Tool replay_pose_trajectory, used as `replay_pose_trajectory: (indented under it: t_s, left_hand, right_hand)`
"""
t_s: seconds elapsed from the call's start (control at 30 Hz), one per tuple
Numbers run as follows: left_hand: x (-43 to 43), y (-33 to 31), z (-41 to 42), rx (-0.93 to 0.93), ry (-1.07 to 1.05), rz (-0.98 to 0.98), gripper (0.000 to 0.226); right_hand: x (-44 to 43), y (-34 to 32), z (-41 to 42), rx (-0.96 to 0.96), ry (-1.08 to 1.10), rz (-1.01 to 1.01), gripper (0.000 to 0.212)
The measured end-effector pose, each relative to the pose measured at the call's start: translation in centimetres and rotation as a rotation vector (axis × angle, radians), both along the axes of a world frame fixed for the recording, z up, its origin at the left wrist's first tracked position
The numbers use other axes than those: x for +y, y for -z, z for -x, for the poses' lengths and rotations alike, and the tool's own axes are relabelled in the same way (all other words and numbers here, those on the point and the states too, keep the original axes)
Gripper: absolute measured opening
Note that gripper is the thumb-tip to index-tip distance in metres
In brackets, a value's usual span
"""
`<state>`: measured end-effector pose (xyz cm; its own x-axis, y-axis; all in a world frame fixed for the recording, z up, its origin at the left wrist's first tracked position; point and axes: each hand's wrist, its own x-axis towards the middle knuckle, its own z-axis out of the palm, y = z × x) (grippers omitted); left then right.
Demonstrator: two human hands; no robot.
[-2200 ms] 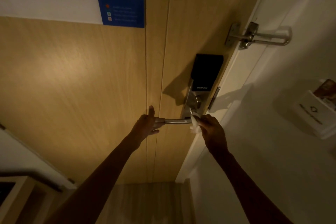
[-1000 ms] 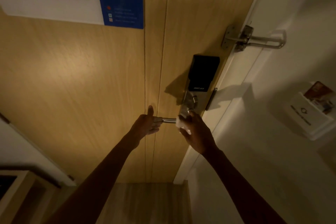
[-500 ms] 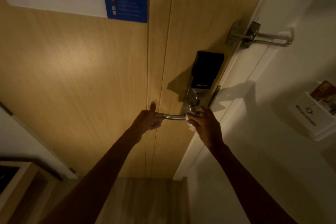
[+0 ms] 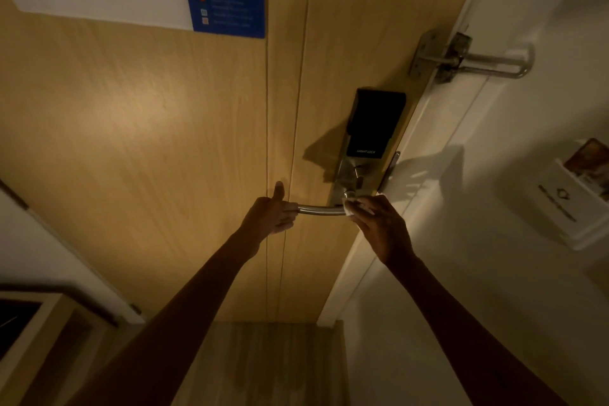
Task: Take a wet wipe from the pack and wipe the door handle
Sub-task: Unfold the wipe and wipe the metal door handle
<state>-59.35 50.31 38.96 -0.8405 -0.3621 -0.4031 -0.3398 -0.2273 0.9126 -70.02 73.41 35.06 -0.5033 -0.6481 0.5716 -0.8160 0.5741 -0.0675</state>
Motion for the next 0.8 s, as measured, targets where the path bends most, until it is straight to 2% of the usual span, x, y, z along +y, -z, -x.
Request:
replay_pose_trajectory:
  t_s: [0.1, 0.33, 0.5, 0.7, 0.8]
  left_hand:
    - [0.3, -0.1, 0.0, 0.005, -0.006, -0.003, 0.063]
    - [0.9, -0.9, -0.5, 0.023, -0.015, -0.019, 0.070]
    - [1.6, -1.9, -0.4, 0.006, -0.059, -0.028, 0.074]
    - [1.3, -2.1, -0.5, -0.014, -0.018, 0.027, 0.076]
    - [1.6, -1.9, -0.5, 0.002, -0.017, 0.028, 0.075]
  right_hand:
    - [-1.0, 0.1, 0.1, 0.073, -0.018, -0.030, 0.037]
    - [-3.4, 1.3, -0.9, 0.167, 0.024, 0.044, 0.032]
    - [-6.2, 1.5, -2.0, 0.176, 0.002, 0.021, 0.030]
    - [-3.6, 0.8, -1.1, 0.231, -0.013, 0.022, 0.032]
    - [-5.0, 0.7, -1.7, 0.249, 0.013, -0.018, 0.031]
